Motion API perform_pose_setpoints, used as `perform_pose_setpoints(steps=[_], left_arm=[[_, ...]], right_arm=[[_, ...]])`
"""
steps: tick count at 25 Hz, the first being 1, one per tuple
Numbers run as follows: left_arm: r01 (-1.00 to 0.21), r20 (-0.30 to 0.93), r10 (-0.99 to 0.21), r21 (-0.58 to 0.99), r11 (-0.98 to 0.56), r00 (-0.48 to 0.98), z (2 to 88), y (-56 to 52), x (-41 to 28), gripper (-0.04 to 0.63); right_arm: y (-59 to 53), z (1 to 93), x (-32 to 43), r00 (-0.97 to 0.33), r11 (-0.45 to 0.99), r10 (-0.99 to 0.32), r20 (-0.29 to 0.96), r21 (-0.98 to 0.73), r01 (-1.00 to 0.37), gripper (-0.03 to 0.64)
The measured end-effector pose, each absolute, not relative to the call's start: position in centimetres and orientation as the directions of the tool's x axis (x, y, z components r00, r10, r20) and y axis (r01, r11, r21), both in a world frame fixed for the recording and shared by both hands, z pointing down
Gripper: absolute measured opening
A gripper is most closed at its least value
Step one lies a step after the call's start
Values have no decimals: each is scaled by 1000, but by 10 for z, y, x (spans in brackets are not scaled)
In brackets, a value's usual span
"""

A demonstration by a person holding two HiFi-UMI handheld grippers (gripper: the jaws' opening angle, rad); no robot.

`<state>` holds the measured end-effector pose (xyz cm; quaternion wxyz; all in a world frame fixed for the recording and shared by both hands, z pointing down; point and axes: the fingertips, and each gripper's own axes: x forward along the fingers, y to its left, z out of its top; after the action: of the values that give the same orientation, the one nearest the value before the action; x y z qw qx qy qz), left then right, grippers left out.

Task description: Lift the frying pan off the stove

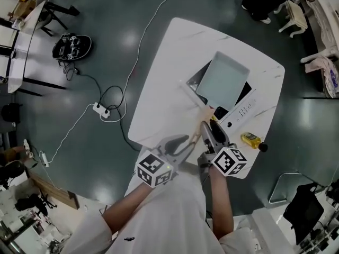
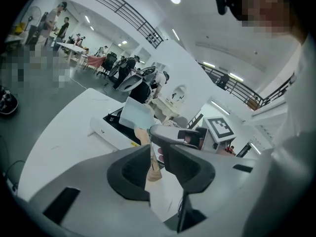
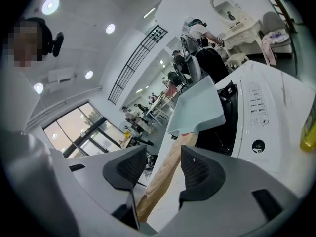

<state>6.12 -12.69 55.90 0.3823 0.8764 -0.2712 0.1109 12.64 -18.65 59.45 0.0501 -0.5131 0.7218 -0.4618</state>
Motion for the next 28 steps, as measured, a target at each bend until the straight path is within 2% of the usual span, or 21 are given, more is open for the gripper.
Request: perform_pose_setpoints(steps=[5,10,13,15,16,28], left_arm=[[-560,418,-372,642,-524,829,575,-125,65,121],[-555,419,-364,654,-514,832,588,-125,70,123],[-557,420,-367,654,-512,830,591,-127,71,123],[-560,423,-368,653,-510,828,592,-127,70,123],[-562,426,-367,651,-510,827,593,-128,68,123],[-563,463,-323,638,-525,825,606,-124,75,138]], right_arm=[[-191,610,125,-509,-16,-769,387,-808,-589,216],[-195,629,123,-543,-41,-752,375,-848,-529,218],[-199,637,117,-580,-40,-746,326,-892,-451,218],[-203,631,112,-598,-13,-753,274,-916,-402,161],[-204,629,111,-603,-5,-756,255,-923,-384,153],[-202,630,112,-598,-35,-765,239,-943,-332,127]])
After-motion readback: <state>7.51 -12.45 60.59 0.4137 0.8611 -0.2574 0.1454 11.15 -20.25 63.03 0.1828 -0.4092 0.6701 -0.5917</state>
